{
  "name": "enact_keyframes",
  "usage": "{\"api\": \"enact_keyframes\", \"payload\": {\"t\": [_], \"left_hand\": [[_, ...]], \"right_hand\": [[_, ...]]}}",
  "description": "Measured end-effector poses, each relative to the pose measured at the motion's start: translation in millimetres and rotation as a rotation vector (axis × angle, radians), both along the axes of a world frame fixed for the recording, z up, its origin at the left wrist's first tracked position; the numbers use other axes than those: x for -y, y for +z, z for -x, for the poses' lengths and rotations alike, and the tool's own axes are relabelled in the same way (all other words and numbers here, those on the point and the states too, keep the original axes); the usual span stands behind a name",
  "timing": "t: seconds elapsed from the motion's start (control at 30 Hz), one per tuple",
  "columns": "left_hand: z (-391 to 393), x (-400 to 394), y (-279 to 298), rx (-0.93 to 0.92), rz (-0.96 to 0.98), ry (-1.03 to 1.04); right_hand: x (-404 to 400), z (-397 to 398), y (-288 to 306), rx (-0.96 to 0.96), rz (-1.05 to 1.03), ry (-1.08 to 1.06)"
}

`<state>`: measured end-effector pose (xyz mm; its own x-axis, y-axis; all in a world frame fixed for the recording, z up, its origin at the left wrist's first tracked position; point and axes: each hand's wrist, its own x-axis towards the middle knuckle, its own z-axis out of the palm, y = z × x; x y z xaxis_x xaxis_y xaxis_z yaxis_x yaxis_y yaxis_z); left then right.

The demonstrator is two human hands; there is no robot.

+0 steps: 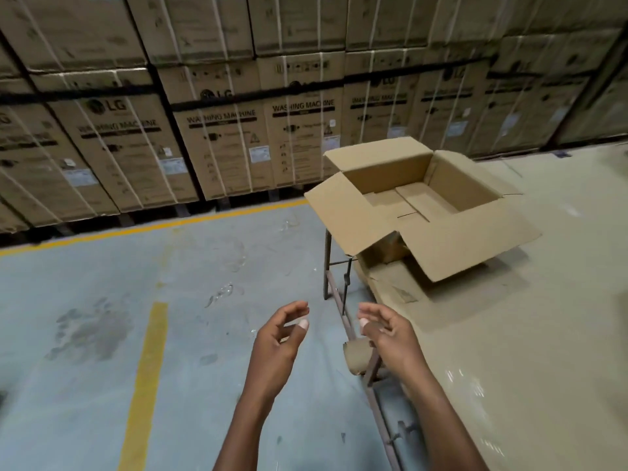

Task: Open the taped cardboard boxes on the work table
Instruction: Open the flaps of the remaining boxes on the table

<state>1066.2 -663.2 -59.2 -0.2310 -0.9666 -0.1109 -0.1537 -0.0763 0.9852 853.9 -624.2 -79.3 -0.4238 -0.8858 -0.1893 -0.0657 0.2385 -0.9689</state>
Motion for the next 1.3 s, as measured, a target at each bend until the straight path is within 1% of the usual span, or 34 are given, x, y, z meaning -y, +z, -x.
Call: {"api": "enact_keyframes", "payload": {"t": [0.23, 0.3, 0.4, 0.47, 0.57, 0.63, 0.73, 0.9, 1.07, 1.2, 1.3], "left_hand": [[35, 140, -8, -0.002, -0.004, -0.222], [43, 180, -9, 0.032, 0.02, -0.292], [56, 233, -10, 0.118, 0.047, -0.413], [66, 262, -12, 0.093, 0.064, -0.495], [84, 295, -15, 0.086, -0.002, -0.566], [94, 310, -21, 0.118, -0.01, -0.559], [112, 331, -34, 0.148, 0.034, -0.512], [135, 345, -43, 0.069, -0.048, -0.505], [153, 367, -54, -0.053, -0.064, -0.351], [170, 383, -32, -0.114, 0.038, -0.246], [188, 400, -12, -0.082, 0.128, -0.246]], "right_hand": [[87, 11, -13, 0.011, 0.007, -0.271], [107, 8, -15, 0.017, 0.031, -0.342], [135, 3, -9, 0.023, 0.06, -0.399], [152, -1, -2, 0.035, 0.099, -0.427], [176, -2, 6, 0.058, 0.114, -0.485], [189, 0, 8, 0.063, 0.127, -0.529], [210, 11, 14, 0.052, 0.101, -0.558], [235, 38, 18, 0.055, 0.099, -0.616], [261, 64, 15, -0.003, 0.06, -0.631], [279, 89, 14, -0.048, 0.046, -0.637], [288, 110, 19, -0.076, 0.042, -0.624]]}}
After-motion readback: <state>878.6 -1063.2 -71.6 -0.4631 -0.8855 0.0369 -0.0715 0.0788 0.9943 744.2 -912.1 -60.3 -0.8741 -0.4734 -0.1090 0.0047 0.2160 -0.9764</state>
